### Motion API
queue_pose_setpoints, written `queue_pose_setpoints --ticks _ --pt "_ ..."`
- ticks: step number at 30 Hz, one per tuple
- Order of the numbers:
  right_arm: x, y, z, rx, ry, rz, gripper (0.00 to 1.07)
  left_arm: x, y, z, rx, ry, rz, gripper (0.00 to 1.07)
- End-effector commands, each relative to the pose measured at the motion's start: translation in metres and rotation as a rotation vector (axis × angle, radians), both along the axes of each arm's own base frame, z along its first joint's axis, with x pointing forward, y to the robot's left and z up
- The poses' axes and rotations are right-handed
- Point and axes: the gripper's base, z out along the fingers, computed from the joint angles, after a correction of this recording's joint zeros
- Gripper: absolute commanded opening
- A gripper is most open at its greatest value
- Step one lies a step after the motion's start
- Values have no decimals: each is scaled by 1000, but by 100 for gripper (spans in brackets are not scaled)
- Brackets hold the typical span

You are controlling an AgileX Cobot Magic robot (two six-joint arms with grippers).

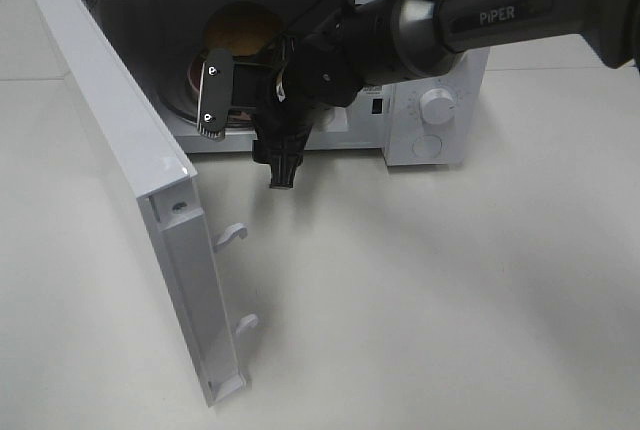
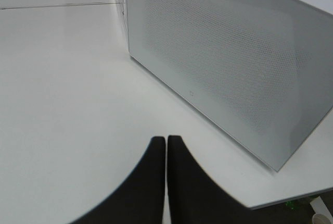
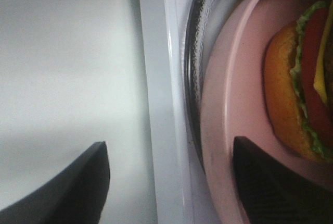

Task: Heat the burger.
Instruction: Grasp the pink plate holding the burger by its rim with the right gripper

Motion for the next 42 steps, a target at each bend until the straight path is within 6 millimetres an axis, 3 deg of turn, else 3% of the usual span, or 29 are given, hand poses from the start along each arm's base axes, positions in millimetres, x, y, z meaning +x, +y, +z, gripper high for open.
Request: queue_pose_setpoints --ticks 1,34,42 --pt "3 0 1 7 -9 -4 59 0 0 0 -6 -13 1 0" --pt "5 2 -6 11 -31 26 58 0 0 0 -6 -13 1 0" --pt "10 -7 -7 0 -21 2 48 0 0 0 -5 -13 2 0"
